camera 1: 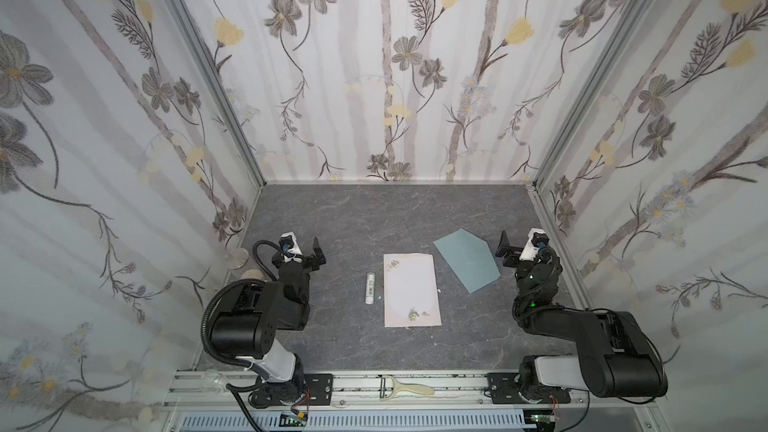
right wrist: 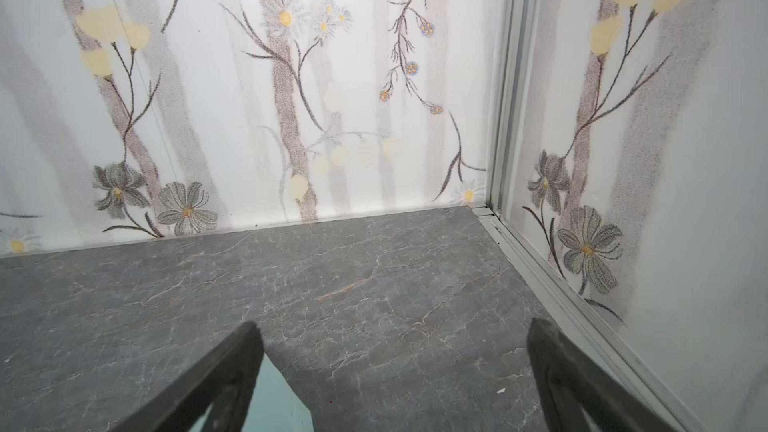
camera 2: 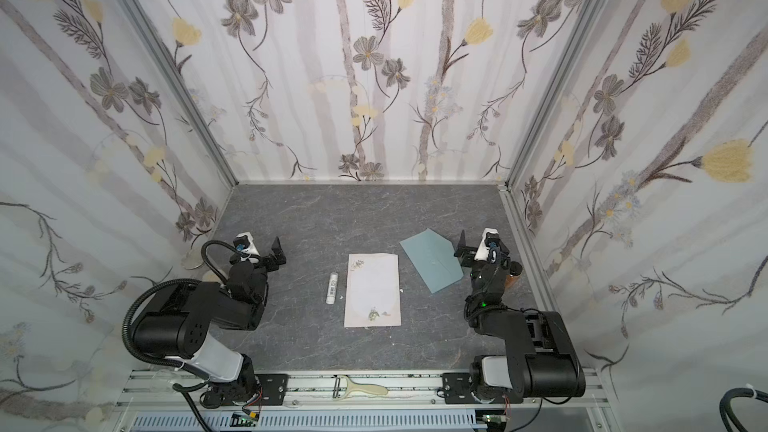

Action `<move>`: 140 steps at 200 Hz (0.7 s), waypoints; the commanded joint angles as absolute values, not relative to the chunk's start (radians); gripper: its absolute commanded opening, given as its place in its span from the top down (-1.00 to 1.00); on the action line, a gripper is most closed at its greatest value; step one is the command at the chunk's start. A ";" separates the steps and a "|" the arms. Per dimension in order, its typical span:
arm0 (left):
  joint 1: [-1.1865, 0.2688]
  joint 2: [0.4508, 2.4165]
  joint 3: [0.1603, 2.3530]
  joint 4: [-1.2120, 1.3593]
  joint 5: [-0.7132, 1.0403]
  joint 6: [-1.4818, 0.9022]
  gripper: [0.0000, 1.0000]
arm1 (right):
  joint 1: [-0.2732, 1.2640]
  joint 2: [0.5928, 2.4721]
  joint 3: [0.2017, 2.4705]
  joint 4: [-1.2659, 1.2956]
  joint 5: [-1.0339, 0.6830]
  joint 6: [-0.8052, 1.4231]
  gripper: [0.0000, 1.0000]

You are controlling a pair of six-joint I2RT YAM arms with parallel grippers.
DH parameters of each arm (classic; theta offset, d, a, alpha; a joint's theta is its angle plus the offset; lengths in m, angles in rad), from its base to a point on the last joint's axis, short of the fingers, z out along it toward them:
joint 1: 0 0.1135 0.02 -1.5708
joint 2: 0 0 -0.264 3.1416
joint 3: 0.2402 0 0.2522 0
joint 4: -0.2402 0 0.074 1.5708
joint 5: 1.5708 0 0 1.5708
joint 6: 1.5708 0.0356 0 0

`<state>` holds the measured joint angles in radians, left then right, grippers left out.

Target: Place the letter into the envelope and seal it

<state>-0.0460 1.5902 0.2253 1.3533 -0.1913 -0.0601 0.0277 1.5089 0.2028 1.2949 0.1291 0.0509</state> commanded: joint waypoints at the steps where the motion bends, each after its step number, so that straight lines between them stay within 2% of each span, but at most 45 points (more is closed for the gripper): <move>1: -0.045 1.587 0.232 1.362 -0.202 -0.069 -1.00 | 0.028 1.511 0.206 1.304 0.101 0.030 -0.99; 140: -0.044 1.588 0.232 1.362 -0.201 -0.068 -1.00 | 0.025 1.513 0.211 1.296 0.095 0.033 -0.99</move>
<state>-0.0460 1.5902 0.2253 1.3533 -0.1913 -0.0601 0.0246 1.5093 0.2039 1.2930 0.1036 0.0444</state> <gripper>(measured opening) 0.997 0.996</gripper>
